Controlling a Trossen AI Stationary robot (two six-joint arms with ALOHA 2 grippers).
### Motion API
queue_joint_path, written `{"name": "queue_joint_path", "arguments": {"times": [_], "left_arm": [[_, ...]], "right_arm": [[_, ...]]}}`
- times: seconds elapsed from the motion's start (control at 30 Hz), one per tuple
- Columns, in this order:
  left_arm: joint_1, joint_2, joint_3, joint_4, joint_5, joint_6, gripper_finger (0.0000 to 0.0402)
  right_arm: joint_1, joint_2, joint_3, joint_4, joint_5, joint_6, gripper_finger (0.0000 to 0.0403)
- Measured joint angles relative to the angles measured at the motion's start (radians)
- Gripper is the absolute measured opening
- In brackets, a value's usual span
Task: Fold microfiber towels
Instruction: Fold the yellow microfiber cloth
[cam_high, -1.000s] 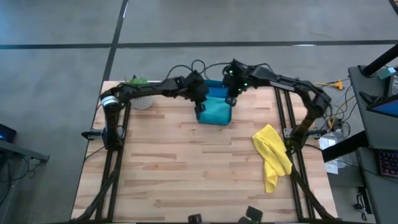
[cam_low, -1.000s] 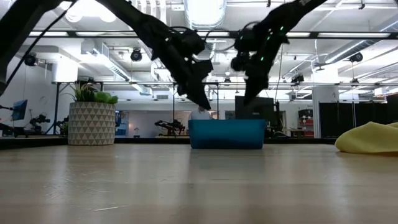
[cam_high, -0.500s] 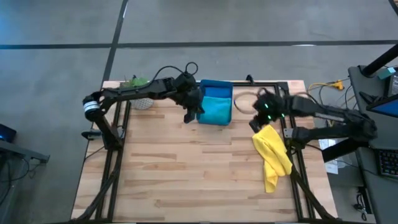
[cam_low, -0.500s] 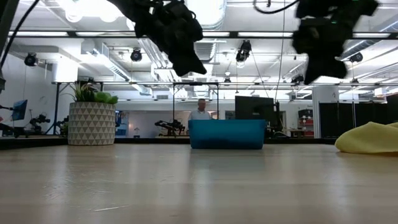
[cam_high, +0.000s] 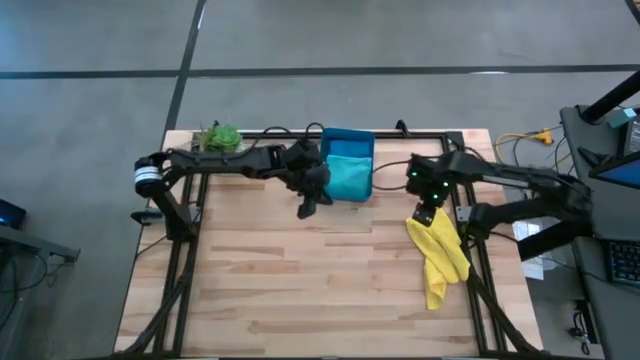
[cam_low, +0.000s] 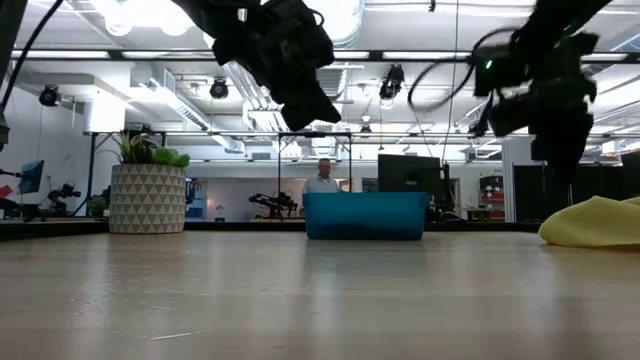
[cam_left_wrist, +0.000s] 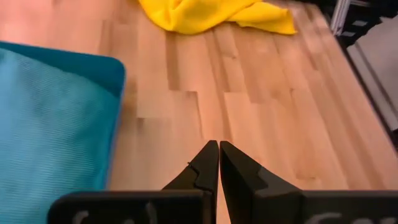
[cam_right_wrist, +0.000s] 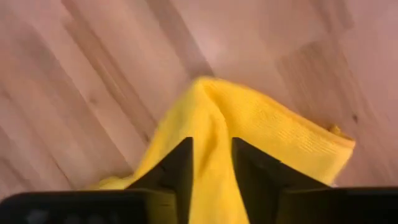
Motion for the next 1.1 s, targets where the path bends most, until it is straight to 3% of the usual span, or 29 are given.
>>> {"name": "queue_joint_path", "arguments": {"times": [0.23,0.33,0.47,0.53,0.87,1.0,1.1], "left_arm": [[-0.041,-0.003,-0.004,0.01,0.0,-0.074,0.0001],[-0.058,-0.003,-0.004,0.009,0.0,-0.075,0.0001],[-0.068,-0.003,-0.004,0.014,0.0,-0.074,0.0001],[-0.07,-0.003,-0.004,0.023,-0.001,-0.075,0.0001],[-0.079,-0.003,-0.006,0.043,-0.004,-0.177,0.0001],[-0.082,-0.021,-0.01,0.037,-0.004,-0.149,0.0001],[-0.081,-0.051,-0.019,0.029,-0.004,-0.15,0.0001]], "right_arm": [[-0.045,0.243,0.022,-0.003,0.023,-0.011,0.017],[-0.045,0.311,0.057,0.004,0.038,-0.021,0.018],[-0.045,0.363,0.097,-0.008,0.175,0.006,0.0184],[-0.045,0.38,0.101,-0.015,0.185,0.042,0.0184],[-0.018,0.53,0.077,0.077,-0.12,0.255,0.0184],[0.09,0.542,0.076,0.192,-0.232,0.369,0.0184],[0.21,0.523,0.077,0.33,-0.244,0.467,0.0184]]}}
